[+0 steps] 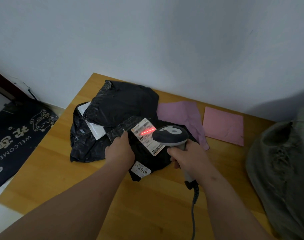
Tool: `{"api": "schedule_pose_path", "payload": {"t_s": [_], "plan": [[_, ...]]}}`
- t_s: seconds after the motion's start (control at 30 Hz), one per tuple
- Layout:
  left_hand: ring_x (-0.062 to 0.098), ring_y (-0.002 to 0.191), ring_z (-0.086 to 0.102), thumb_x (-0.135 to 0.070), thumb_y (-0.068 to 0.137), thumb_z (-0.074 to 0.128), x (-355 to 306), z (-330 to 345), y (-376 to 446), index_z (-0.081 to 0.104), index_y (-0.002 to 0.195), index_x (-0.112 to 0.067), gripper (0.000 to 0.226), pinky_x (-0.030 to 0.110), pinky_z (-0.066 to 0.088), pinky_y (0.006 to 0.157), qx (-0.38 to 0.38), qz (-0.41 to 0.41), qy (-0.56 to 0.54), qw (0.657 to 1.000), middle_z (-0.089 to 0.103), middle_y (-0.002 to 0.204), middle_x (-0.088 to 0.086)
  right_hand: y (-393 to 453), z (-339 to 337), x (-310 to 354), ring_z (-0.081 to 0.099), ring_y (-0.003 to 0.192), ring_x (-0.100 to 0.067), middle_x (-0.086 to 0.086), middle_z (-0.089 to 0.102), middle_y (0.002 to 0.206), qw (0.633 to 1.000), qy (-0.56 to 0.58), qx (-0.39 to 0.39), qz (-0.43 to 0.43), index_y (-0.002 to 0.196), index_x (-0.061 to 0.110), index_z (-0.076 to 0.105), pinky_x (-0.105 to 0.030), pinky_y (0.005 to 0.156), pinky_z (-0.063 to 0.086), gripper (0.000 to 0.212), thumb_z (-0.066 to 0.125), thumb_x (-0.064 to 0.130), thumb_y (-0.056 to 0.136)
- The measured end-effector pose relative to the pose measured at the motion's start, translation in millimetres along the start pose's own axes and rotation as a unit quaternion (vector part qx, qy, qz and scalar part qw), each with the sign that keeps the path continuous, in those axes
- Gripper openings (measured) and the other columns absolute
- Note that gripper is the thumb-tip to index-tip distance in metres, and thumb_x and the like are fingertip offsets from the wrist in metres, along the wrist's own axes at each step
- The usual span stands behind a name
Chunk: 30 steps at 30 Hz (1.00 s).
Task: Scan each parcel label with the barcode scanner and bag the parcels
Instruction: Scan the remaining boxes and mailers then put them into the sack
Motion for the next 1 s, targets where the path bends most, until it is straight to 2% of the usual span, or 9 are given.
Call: {"api": "schedule_pose_path", "payload": {"t_s": [0.1, 0.23, 0.3, 0.37, 0.43, 0.5, 0.6, 0.8, 1.0], "plan": [[0.026, 0.103, 0.056, -0.008, 0.089, 0.051, 3, 4, -3, 0.048, 0.114, -0.016, 0.027, 0.036, 0.045, 0.087, 0.024, 0.018, 0.053, 0.998, 0.051, 0.108, 0.005, -2, 2, 2, 0.062, 0.057, -0.006, -0.001, 0.068, 0.074, 1.000, 0.008, 0.008, -0.008, 0.092, 0.012, 0.064, -0.032, 0.068, 0.056, 0.010, 0.065, 0.021, 0.088], [0.033, 0.114, 0.054, -0.006, 0.090, 0.057, 15, 5, -6, 0.011, 0.153, -0.008, 0.078, 0.038, 0.049, 0.089, 0.039, -0.041, -0.008, 0.998, 0.045, 0.132, 0.019, -8, 0, 0, 0.064, 0.056, -0.004, 0.003, 0.068, 0.073, 1.000, 0.011, 0.006, -0.011, 0.094, 0.012, 0.065, -0.030, 0.068, 0.057, 0.012, 0.065, 0.023, 0.089], [0.033, 0.118, 0.053, -0.007, 0.090, 0.057, 22, 10, -7, -0.005, 0.154, -0.004, 0.089, 0.039, 0.048, 0.094, 0.067, -0.063, 0.008, 0.996, 0.043, 0.138, 0.022, -13, -2, -1, 0.063, 0.054, -0.003, 0.002, 0.068, 0.072, 1.000, 0.010, 0.003, -0.011, 0.093, 0.009, 0.066, -0.022, 0.060, 0.054, 0.013, 0.065, 0.021, 0.089], [0.030, 0.116, 0.055, -0.007, 0.092, 0.055, 27, 13, -9, 0.017, 0.150, 0.001, 0.071, 0.035, 0.048, 0.091, 0.086, -0.063, 0.046, 0.993, 0.052, 0.130, 0.019, -20, -2, -1, 0.062, 0.054, -0.003, -0.002, 0.068, 0.072, 1.000, 0.011, 0.000, -0.008, 0.092, 0.003, 0.066, -0.014, 0.051, 0.049, 0.015, 0.064, 0.018, 0.090], [0.025, 0.105, 0.060, -0.008, 0.093, 0.052, 29, 10, -12, 0.054, 0.112, -0.005, 0.019, 0.029, 0.049, 0.081, 0.092, -0.046, 0.085, 0.991, 0.060, 0.104, 0.009, -27, -1, -1, 0.061, 0.054, -0.003, -0.014, 0.070, 0.077, 1.000, 0.007, -0.007, -0.006, 0.092, -0.003, 0.066, -0.017, 0.053, 0.048, 0.020, 0.063, 0.017, 0.090], [0.019, 0.087, 0.057, -0.007, 0.094, 0.049, 29, 6, -15, 0.048, 0.076, -0.012, 0.018, 0.026, 0.047, 0.072, 0.092, -0.020, 0.106, 0.990, 0.050, 0.079, 0.001, -34, 0, -1, 0.061, 0.054, -0.006, -0.020, 0.069, 0.080, 1.000, 0.016, -0.018, -0.001, 0.093, -0.005, 0.065, -0.019, 0.054, 0.049, 0.022, 0.063, 0.017, 0.089], [0.015, 0.074, 0.054, -0.010, 0.094, 0.049, 32, -3, -17, 0.058, 0.082, -0.013, 0.015, 0.027, 0.045, 0.064, 0.056, 0.002, 0.099, 0.993, 0.050, 0.076, 0.000, -46, 5, 1, 0.057, 0.060, -0.013, -0.014, 0.062, 0.075, 0.998, 0.054, -0.042, 0.001, 0.096, -0.005, 0.064, -0.017, 0.050, 0.049, 0.018, 0.064, 0.012, 0.088], [0.020, 0.079, 0.055, -0.028, 0.099, 0.047, 21, -39, -26, 0.064, 0.099, -0.021, 0.018, 0.034, 0.045, 0.069, -0.054, 0.090, 0.069, 0.992, 0.042, 0.108, -0.001, -69, 19, 7, 0.061, 0.065, -0.018, -0.004, 0.064, 0.069, 0.994, 0.051, -0.095, -0.008, 0.087, 0.012, 0.064, -0.046, 0.074, 0.059, 0.007, 0.067, 0.018, 0.087], [0.019, 0.073, 0.051, -0.029, 0.099, 0.049, 1, -77, -47, 0.057, 0.089, -0.019, 0.017, 0.033, 0.040, 0.063, -0.119, 0.166, -0.060, 0.977, 0.048, 0.100, -0.001, -105, 17, 21, 0.057, 0.070, -0.022, -0.008, 0.061, 0.076, 0.986, 0.082, -0.147, -0.022, 0.084, 0.018, 0.058, -0.036, 0.065, 0.048, 0.009, 0.065, 0.019, 0.090]]}}
Point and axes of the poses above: each hand's wrist, its own y-axis towards the middle knuckle, its own z-axis out of the palm, x = y × z, the point moved 6 cm from there along y, towards the middle knuckle
